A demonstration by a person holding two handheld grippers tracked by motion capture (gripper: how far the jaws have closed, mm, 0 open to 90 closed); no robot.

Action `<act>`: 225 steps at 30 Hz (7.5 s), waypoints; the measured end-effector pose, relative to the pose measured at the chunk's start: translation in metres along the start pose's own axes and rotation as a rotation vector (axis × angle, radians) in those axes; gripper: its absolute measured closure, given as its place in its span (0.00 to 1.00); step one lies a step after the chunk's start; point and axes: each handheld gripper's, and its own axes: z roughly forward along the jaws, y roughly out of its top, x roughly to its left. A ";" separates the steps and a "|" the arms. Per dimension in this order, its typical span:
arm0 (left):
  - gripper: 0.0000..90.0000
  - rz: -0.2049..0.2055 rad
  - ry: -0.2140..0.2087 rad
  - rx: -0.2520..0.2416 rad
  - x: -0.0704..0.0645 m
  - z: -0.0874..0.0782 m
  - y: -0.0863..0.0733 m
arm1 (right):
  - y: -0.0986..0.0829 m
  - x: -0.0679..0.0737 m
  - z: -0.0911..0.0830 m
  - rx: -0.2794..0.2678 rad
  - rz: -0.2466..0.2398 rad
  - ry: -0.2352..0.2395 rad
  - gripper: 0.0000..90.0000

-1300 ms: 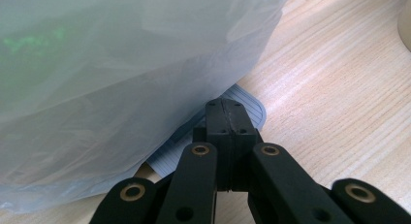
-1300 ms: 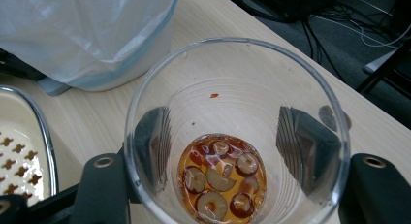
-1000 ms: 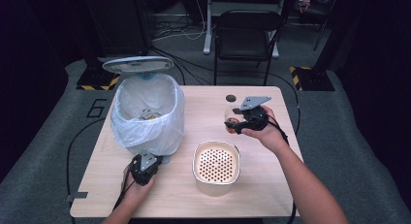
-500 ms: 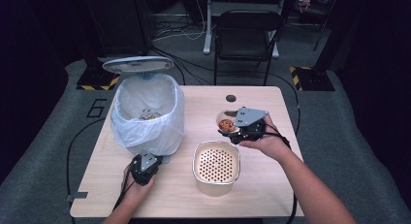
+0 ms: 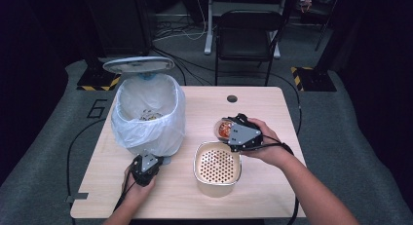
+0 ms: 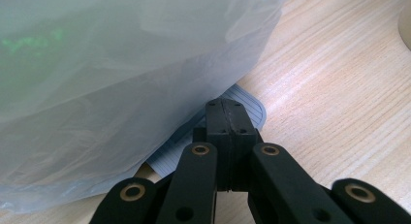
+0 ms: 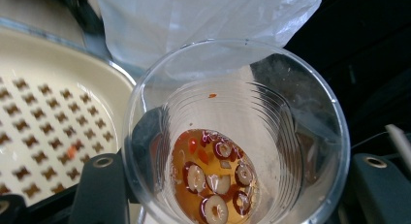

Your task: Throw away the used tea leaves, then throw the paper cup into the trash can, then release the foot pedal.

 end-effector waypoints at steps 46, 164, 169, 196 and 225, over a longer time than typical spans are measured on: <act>1.00 0.002 0.002 -0.001 -0.001 0.000 0.000 | 0.004 0.095 0.011 0.294 -1.156 -0.336 0.42; 1.00 -0.003 -0.001 -0.001 0.000 0.000 0.000 | -0.025 -0.078 0.042 0.114 0.693 0.256 0.42; 1.00 -0.005 0.001 -0.006 0.000 0.000 0.000 | -0.004 -0.085 0.031 0.110 0.662 0.239 0.42; 1.00 0.015 -0.003 -0.002 0.004 0.000 0.001 | 0.110 -0.116 0.045 0.006 0.632 0.243 0.42; 1.00 0.014 -0.004 0.001 0.004 -0.001 0.001 | 0.173 -0.108 0.115 -0.010 0.659 0.241 0.40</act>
